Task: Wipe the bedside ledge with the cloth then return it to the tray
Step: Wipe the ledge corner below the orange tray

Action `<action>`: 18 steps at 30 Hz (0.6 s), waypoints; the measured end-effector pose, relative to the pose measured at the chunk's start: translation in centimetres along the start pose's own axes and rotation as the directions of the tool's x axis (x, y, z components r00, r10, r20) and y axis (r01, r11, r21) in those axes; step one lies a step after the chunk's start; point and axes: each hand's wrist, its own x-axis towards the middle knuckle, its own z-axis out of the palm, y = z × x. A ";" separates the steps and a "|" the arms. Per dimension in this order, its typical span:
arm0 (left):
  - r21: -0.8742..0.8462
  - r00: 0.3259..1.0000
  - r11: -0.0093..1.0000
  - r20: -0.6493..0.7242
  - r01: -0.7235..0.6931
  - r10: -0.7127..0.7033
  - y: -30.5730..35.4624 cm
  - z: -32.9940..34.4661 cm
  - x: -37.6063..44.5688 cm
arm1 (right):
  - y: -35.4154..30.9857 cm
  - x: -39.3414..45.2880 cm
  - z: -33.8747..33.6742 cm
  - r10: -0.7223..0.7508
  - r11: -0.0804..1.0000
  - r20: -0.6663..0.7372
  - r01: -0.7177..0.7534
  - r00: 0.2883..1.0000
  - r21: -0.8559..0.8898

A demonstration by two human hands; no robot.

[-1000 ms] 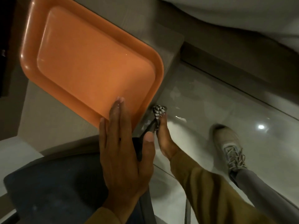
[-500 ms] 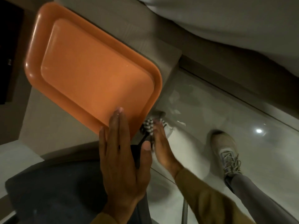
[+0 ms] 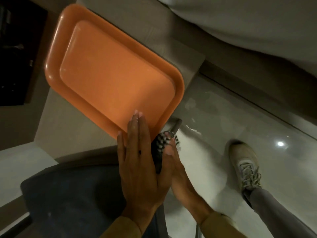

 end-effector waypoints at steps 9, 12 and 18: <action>-0.016 1.000 1.000 -0.006 -0.003 0.003 -0.4 0.2 -0.2 | -1.1 8.0 -2.6 0.125 0.992 -0.079 -0.125 0.989 0.004; -0.024 1.000 1.000 -0.003 -0.020 0.020 -0.2 -0.1 -0.1 | -1.1 3.0 -0.9 0.036 0.998 -0.035 -0.035 0.999 0.054; -0.017 1.000 0.999 -0.006 -0.026 0.026 -0.3 0.1 -0.2 | -0.5 -0.3 -0.3 0.046 0.997 0.047 -0.049 0.998 0.057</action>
